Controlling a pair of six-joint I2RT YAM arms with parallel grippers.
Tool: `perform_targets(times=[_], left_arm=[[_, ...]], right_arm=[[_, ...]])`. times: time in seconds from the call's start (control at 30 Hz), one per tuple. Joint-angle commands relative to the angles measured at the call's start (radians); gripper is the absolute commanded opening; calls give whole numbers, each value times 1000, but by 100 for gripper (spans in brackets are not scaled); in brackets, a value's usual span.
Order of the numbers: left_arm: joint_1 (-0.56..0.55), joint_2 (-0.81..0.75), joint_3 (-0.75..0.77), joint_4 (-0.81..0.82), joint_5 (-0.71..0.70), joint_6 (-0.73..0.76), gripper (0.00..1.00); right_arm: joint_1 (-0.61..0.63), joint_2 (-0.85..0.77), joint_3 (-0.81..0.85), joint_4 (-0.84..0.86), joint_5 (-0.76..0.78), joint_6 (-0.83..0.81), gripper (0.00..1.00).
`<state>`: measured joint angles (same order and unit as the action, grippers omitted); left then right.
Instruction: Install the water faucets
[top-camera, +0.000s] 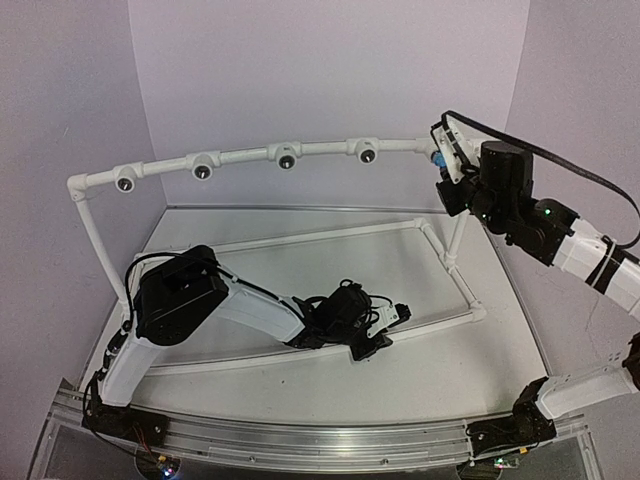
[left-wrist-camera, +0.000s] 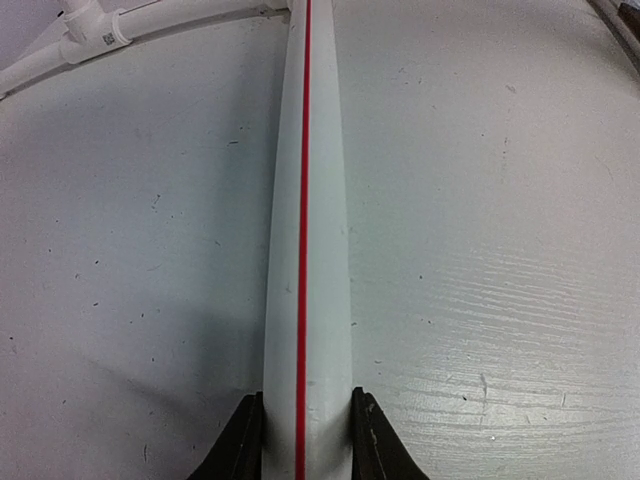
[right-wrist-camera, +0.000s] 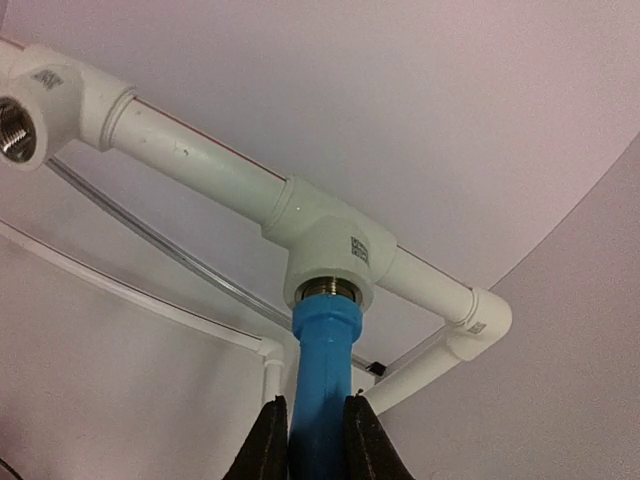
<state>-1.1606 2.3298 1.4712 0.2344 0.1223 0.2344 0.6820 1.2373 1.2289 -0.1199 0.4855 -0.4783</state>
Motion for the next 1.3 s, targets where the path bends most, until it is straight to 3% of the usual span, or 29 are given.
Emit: perform_targets(times=[0.0, 0.13, 0.3, 0.47, 0.53, 0.6, 0.7, 0.83, 0.93, 1.1, 1.27], left_arm=[[-63, 83, -37, -228, 135, 11, 0], [-63, 80, -41, -228, 134, 11, 0], [-62, 80, -41, -228, 135, 11, 0], [-63, 77, -46, -228, 136, 11, 0], [-63, 77, -46, -228, 135, 11, 0], [-63, 77, -45, -228, 133, 11, 0], [-63, 77, -45, -228, 131, 10, 0], [-62, 77, -45, -228, 132, 9, 0], [-63, 79, -41, -228, 135, 10, 0], [-63, 83, -35, -228, 139, 11, 0], [-63, 86, -29, -228, 139, 10, 0]], right_arm=[[-27, 20, -6, 53, -125, 526, 0], [-53, -2, 5, 68, -238, 808, 0], [-128, -57, -81, 171, -356, 1348, 0], [-189, -54, -221, 495, -591, 1854, 0], [-190, -43, -259, 596, -626, 1981, 0], [-190, -62, -290, 637, -620, 1993, 0], [-201, -134, -317, 587, -561, 1807, 9], [-203, -244, -262, 324, -426, 1282, 50], [-203, -299, -198, 187, -434, 837, 79], [-203, -290, -6, -196, -604, 86, 94], [-203, -275, 70, -416, -644, -446, 98]])
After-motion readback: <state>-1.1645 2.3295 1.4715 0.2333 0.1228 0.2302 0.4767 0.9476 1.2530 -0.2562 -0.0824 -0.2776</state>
